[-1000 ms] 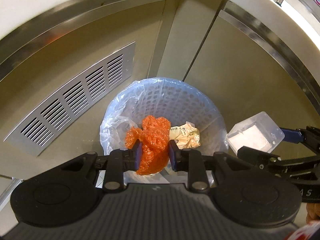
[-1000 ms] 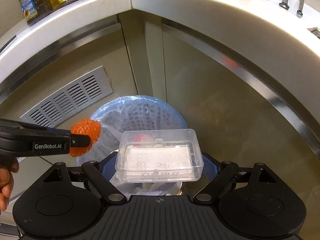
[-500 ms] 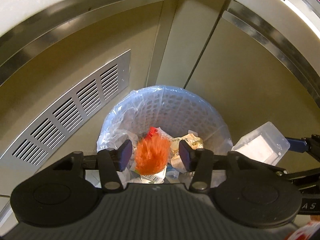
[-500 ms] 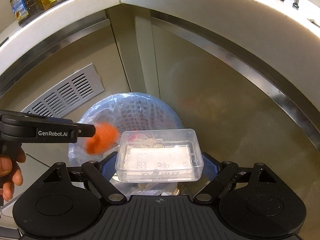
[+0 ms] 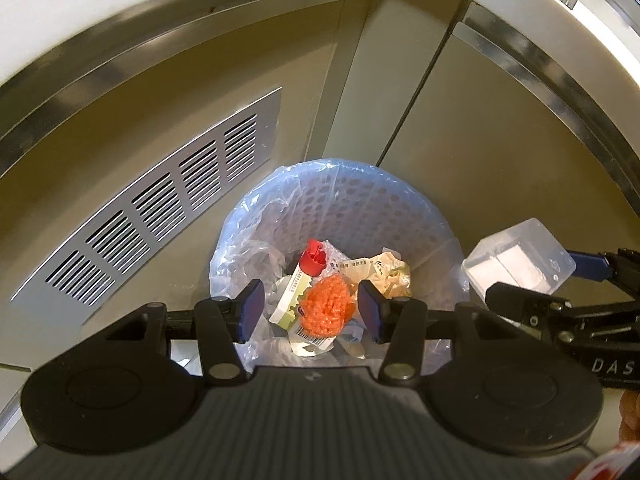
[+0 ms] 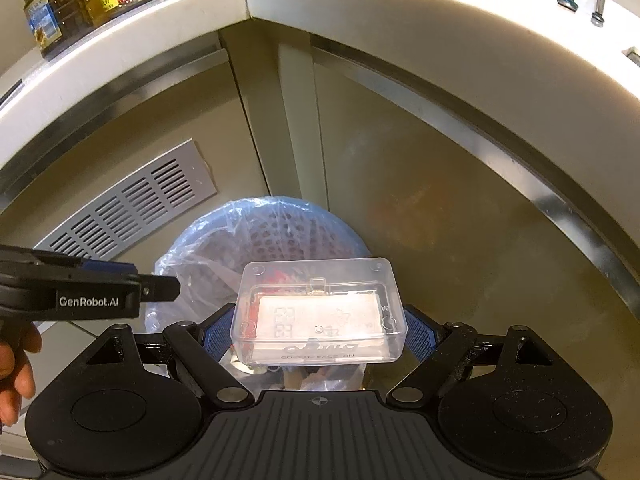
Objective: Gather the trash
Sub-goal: 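Open the left tool to drop the scrubber while the right tool releases the clear box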
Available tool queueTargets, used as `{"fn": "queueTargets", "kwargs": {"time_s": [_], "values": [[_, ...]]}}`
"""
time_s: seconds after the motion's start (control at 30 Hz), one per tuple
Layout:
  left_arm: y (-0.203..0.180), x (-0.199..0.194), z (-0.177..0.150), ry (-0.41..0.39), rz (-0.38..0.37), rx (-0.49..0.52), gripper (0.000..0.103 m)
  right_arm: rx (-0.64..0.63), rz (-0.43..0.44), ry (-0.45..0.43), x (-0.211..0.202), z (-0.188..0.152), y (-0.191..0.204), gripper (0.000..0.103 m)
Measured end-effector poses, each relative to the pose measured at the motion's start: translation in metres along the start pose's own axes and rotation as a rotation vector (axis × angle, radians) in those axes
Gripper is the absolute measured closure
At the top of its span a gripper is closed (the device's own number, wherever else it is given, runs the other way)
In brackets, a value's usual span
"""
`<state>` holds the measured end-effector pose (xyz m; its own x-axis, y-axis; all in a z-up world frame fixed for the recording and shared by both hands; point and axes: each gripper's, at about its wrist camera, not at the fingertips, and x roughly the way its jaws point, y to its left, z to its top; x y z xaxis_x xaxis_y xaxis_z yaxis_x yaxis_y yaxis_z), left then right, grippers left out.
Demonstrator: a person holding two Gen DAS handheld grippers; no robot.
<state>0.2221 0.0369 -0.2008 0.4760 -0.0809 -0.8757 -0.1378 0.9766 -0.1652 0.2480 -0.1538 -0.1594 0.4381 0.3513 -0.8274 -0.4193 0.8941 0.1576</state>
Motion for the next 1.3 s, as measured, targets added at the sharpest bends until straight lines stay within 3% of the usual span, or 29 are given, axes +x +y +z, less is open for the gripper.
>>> {"fn": "queueTargets", "kwargs": {"time_s": [1.3], "values": [[0.033, -0.021, -0.015, -0.021, 0.064, -0.048, 0.056, 0.031, 0.085, -0.019, 0.039, 0.020, 0.029, 0.017]]}}
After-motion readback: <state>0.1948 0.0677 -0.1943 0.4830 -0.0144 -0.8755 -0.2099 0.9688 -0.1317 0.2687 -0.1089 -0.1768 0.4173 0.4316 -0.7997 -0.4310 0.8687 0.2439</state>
